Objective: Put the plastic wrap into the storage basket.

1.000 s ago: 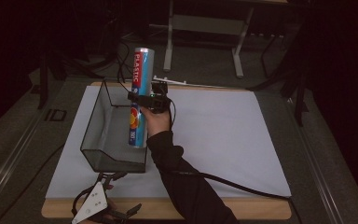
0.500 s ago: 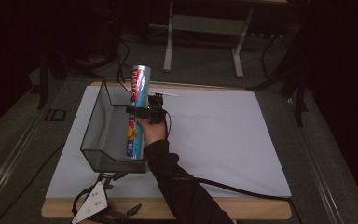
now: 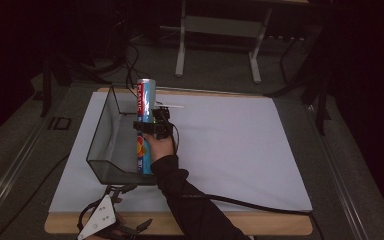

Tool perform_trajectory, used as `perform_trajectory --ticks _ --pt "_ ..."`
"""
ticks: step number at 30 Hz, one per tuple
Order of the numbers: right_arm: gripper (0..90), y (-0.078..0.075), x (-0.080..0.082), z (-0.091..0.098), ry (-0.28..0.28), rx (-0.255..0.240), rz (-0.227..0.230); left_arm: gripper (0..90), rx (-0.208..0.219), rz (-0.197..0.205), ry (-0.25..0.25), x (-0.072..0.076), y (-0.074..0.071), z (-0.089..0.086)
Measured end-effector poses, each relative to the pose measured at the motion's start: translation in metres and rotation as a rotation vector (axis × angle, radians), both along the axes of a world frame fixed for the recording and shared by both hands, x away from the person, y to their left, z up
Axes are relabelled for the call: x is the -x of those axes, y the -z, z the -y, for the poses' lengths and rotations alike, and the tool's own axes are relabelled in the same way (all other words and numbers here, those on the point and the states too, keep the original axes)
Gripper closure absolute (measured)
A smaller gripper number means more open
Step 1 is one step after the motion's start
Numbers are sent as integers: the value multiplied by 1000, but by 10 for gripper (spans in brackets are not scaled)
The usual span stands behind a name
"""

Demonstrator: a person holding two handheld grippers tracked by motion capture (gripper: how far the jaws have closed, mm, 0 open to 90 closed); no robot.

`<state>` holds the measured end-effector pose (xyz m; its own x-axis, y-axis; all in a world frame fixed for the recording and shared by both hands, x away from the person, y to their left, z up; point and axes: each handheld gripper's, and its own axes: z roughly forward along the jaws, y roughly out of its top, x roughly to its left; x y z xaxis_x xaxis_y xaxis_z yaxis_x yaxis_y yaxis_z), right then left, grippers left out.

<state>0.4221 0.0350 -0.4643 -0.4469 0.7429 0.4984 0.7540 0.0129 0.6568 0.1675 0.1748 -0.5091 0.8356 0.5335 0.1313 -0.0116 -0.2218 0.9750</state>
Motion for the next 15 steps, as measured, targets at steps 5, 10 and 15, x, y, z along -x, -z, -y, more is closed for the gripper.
perform_trajectory --ticks 5,10,15 --pt "314 3 0 -4 17 25 -8 1 -1 1 1 0 0 0" --pt "305 7 -2 -6 19 49 -19 1 -8 -1 4 0 0 0" --pt "285 13 -3 -10 35 111 -26 1 -9 -3 6 0 0 1"
